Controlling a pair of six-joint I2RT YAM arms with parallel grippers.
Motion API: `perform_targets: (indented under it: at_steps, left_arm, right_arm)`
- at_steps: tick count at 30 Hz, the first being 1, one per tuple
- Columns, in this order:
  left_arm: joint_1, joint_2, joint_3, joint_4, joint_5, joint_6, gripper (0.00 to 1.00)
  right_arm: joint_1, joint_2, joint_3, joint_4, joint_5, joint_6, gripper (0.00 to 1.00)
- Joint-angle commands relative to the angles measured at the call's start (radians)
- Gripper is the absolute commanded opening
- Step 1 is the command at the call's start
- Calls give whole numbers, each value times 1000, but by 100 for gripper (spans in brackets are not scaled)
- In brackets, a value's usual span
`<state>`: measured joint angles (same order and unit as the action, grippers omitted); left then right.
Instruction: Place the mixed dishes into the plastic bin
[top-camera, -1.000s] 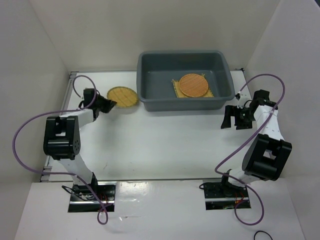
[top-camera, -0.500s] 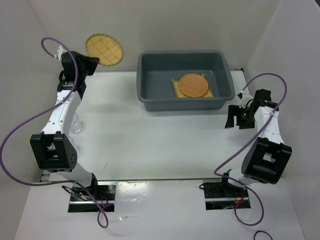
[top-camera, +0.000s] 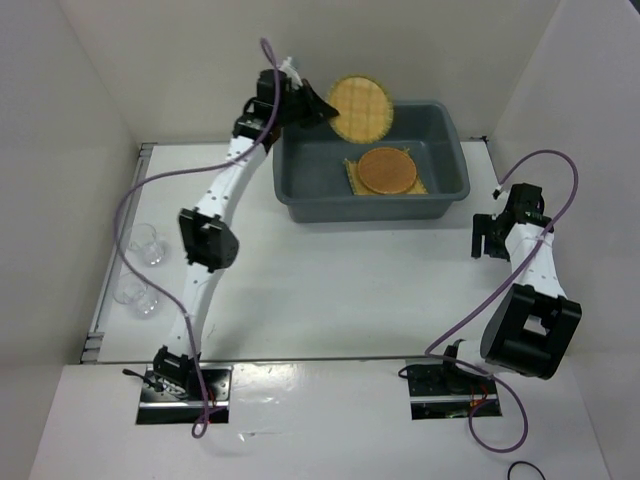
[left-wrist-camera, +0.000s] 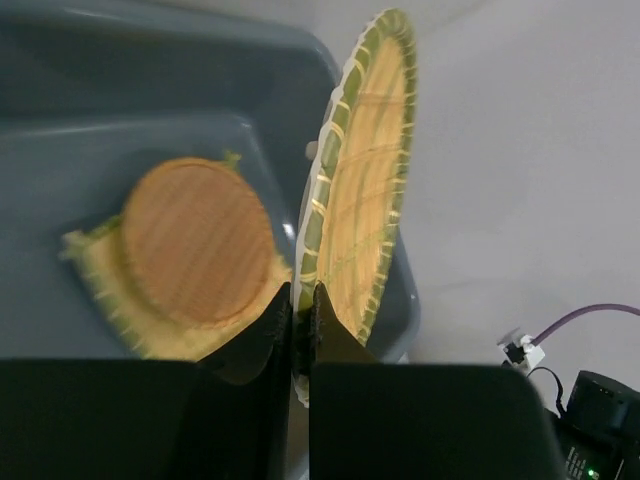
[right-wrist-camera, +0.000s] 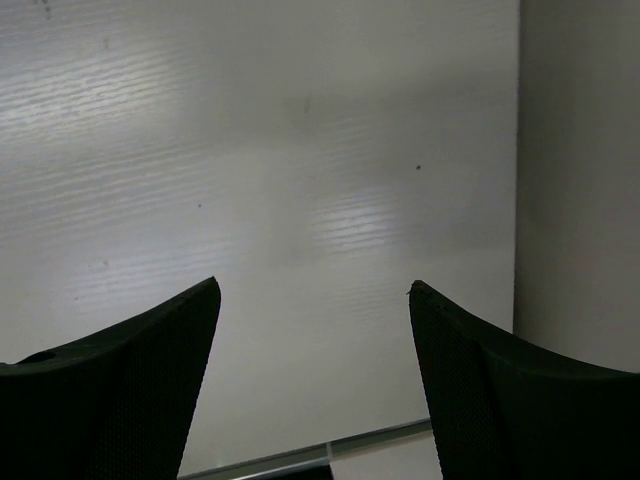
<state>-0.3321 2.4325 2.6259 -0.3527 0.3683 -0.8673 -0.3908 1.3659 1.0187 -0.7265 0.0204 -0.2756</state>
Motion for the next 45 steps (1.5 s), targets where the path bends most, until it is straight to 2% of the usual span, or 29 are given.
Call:
perform_targets:
  at_steps: [1, 2, 3, 4, 5, 7, 9, 13, 19, 24, 27, 29, 30, 35, 38, 40, 41, 42, 44, 45]
  left_arm:
    - [-34, 249, 478, -108, 148, -133, 0]
    - [-35, 249, 392, -38, 184, -192, 0]
    - [-35, 272, 401, -51, 184, -193, 0]
    - [-51, 342, 480, -51, 149, -193, 0]
    - [-65, 342, 455, -42, 149, -206, 0]
    - [-74, 407, 505, -33, 130, -220, 0]
    - [-85, 468, 505, -14, 142, -288, 0]
    - [-97, 522, 505, 17, 110, -329, 0]
    - [-97, 623, 505, 161, 81, -484, 0]
    - [-107, 671, 505, 196, 90, -565, 4]
    - [-107, 685, 505, 196, 90, -565, 11]
    - [-107, 685, 505, 196, 90, -565, 38]
    - [-107, 685, 505, 211, 99, -565, 44]
    - [-107, 628, 505, 195, 100, -526, 66]
    - [-107, 587, 505, 112, 126, -449, 73]
    - [-107, 510, 505, 0, 104, -365, 73]
    - [-107, 476, 505, -50, 80, -264, 74]
    - [-107, 443, 505, -171, 48, -212, 78]
    - [-91, 341, 505, -329, -99, -121, 78]
    - [-91, 288, 505, -485, -147, -105, 79]
  right_arm:
    - [-5, -42, -12, 108, 130, 55, 82]
    - [-5, -42, -12, 108, 130, 55, 82]
    - [-5, -56, -12, 108, 130, 55, 82]
    - [6, -68, -12, 117, 130, 55, 82]
    - [16, -68, -12, 118, 121, 55, 82]
    - [17, -86, -12, 118, 121, 55, 82]
    - [17, -96, -12, 118, 121, 55, 82]
    - [17, -114, -22, 127, 121, 55, 82]
    - [17, -123, -31, 136, 121, 55, 83]
    - [17, -123, -31, 136, 121, 55, 83]
    - [17, -114, -31, 136, 130, 55, 83]
    - [17, -114, -31, 136, 130, 55, 83]
    - [17, -114, -31, 136, 130, 55, 83]
    - [17, -96, -31, 136, 121, 55, 83]
    - [17, -85, -31, 136, 110, 46, 83]
    - [17, -85, -31, 136, 110, 46, 83]
    - [17, -85, -31, 136, 110, 46, 83]
    - [17, -76, -31, 136, 99, 46, 83]
    - [17, -76, -31, 136, 90, 46, 83]
    - [17, -76, -31, 136, 90, 46, 83]
